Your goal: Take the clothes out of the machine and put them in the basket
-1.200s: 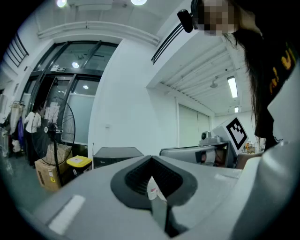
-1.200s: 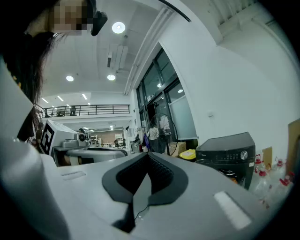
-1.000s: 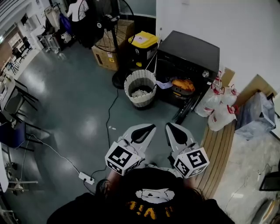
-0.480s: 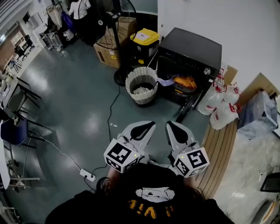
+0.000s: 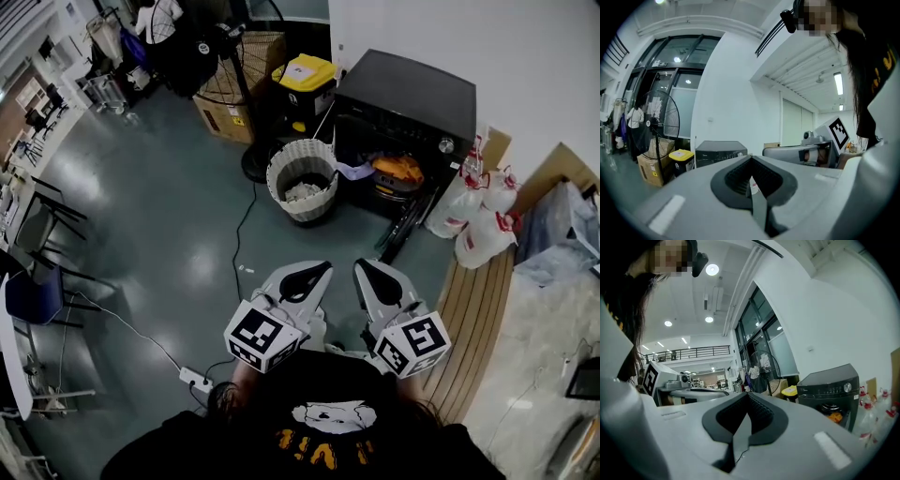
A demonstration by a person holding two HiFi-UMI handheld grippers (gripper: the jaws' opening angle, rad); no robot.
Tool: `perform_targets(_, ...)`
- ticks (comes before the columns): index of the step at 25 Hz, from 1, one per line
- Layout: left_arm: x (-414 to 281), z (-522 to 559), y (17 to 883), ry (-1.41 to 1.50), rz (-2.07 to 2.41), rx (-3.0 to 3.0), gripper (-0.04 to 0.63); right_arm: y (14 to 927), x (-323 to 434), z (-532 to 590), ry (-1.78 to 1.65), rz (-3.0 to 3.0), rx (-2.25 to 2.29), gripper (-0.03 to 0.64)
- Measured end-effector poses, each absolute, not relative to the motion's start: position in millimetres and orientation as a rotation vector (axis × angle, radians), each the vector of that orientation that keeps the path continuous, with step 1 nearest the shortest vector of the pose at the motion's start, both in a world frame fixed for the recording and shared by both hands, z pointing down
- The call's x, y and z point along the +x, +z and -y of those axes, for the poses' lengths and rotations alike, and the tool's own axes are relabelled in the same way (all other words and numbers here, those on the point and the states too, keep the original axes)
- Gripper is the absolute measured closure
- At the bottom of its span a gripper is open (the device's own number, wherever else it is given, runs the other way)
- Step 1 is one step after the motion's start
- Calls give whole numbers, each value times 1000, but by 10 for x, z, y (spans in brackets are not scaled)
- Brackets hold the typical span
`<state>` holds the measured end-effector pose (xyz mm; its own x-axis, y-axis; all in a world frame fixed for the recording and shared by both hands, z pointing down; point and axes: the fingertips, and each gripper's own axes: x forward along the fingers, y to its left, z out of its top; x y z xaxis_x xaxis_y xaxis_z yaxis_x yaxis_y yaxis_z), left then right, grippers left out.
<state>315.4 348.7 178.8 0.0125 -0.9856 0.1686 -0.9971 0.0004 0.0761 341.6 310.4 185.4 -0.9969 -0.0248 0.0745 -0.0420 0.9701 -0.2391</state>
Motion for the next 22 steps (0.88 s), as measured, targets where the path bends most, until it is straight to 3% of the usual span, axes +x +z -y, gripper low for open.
perform_targets(22, 1529, -2441, 1965, 178, 1864, 2306, 594, 2148, 1828, -2281, 442, 2926, 286, 589)
